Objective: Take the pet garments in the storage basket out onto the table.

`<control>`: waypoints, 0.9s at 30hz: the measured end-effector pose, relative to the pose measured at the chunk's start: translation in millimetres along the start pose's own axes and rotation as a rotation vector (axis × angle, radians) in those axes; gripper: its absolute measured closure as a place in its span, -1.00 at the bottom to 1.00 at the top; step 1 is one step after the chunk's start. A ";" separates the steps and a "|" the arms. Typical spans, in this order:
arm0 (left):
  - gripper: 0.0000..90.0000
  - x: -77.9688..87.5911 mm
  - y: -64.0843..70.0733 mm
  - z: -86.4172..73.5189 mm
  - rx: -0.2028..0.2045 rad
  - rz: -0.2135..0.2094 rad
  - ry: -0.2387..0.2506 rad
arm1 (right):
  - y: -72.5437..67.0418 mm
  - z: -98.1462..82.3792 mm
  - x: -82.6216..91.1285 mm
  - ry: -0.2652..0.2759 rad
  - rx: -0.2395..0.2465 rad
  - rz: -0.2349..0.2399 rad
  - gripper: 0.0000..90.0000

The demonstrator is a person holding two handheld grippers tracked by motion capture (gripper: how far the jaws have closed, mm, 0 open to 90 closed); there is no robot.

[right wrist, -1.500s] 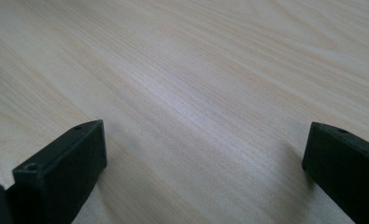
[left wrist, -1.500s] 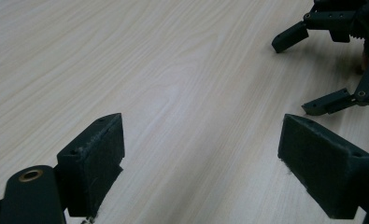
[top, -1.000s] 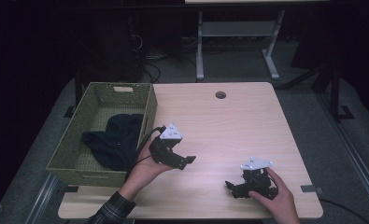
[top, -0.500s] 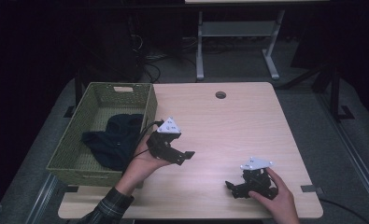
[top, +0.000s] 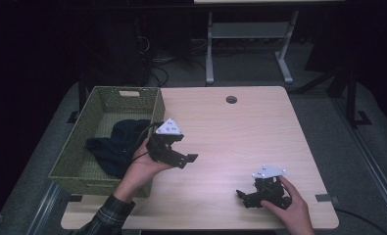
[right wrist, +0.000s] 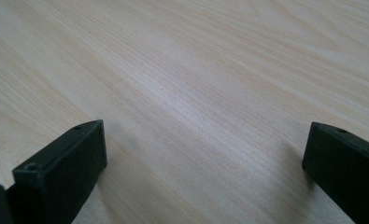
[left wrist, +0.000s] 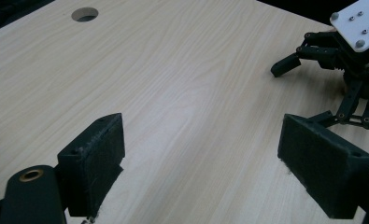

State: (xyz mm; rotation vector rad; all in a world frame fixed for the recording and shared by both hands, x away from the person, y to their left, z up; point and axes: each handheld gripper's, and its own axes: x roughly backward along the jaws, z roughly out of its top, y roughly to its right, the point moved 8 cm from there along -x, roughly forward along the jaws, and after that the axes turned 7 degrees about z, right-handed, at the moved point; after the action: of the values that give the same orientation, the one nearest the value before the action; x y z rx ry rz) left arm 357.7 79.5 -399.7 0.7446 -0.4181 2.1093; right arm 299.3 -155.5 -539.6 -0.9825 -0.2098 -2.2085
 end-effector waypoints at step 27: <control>-0.68 32.6 -40.7 -8.1 0.060 0.069 0.027 | 0.0 0.0 0.0 0.000 0.001 0.000 -1.00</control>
State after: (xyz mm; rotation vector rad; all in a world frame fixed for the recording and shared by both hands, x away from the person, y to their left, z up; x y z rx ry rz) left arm 372.1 127.7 -383.8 0.7454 -0.3716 2.2021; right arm 299.3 -155.5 -539.6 -0.9820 -0.2104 -2.2080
